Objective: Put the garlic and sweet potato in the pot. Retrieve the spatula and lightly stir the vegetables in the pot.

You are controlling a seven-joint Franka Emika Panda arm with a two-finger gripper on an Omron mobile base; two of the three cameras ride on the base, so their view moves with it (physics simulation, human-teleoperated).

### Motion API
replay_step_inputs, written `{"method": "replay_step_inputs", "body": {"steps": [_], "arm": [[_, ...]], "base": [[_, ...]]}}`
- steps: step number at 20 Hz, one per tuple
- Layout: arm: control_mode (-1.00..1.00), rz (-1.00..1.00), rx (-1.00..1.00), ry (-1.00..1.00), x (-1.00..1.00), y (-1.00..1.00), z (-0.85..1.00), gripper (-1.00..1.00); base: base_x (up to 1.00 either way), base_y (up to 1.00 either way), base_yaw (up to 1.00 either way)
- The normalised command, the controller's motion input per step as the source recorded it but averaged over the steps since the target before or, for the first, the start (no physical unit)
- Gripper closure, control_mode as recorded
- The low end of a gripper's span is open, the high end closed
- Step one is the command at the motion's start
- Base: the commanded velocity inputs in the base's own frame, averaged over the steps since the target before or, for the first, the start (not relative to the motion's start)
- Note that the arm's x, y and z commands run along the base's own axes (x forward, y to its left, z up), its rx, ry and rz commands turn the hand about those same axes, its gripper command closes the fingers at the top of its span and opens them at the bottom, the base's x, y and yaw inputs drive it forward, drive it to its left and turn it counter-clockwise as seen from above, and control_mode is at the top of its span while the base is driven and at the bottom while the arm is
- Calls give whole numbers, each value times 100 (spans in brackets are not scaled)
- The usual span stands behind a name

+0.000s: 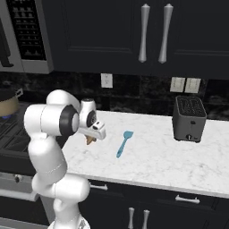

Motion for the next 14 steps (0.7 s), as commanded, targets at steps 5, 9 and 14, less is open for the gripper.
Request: {"method": "replay_step_inputs", "body": {"steps": [5,9,14], "arm": [[-100,11,0,-7,-84,4,77,100],[-100,11,-1,-2,-100,0,94,100],[-100,9,-2,1,-94,0,89,100]], "base": [[0,0,0],[0,0,0],[0,0,0]]}}
